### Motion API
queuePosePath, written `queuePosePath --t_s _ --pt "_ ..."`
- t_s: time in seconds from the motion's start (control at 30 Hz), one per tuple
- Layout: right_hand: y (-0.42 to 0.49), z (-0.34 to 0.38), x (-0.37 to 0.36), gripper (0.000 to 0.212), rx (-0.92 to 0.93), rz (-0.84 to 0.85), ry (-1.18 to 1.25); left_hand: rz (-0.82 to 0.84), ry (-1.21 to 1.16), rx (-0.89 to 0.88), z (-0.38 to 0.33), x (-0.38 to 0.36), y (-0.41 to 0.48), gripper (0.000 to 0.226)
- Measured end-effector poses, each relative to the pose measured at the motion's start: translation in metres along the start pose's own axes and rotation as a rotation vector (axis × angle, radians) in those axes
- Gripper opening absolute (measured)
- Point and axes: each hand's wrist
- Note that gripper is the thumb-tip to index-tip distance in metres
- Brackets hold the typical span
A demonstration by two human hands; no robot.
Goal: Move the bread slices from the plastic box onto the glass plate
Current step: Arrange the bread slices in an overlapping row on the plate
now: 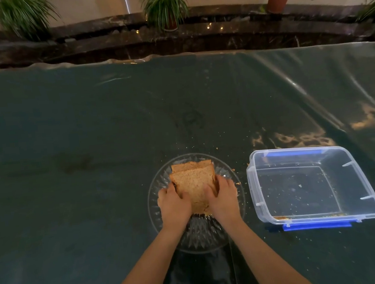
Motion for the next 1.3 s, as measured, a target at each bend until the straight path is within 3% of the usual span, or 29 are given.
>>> queuePosePath --t_s 0.47,0.63,0.8,1.07,1.3 --pt "-0.004 -0.004 0.001 0.050 0.003 0.017 0.002 -0.019 0.014 -0.039 0.009 0.000 0.001 0.048" --pt "-0.011 -0.003 -0.002 0.051 0.070 -0.118 -0.119 -0.106 0.061 -0.090 0.013 -0.002 -0.005 0.046" --pt "-0.015 0.000 -0.001 0.046 0.102 -0.141 -0.107 -0.118 0.017 -0.095 0.012 -0.005 -0.010 0.050" --pt "-0.023 0.001 0.003 0.047 0.060 -0.101 0.170 -0.159 -0.191 -0.059 0.008 -0.006 -0.011 0.049" --pt "-0.036 -0.004 0.011 0.045 -0.007 -0.068 0.282 -0.148 -0.234 -0.071 0.021 -0.003 -0.015 0.050"
Point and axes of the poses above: each hand's wrist, its own y-axis towards the middle knuckle, its own x-axis out of the back of the hand, z = x × y, and after that the axes turned 5 degrees about -z, right-handed
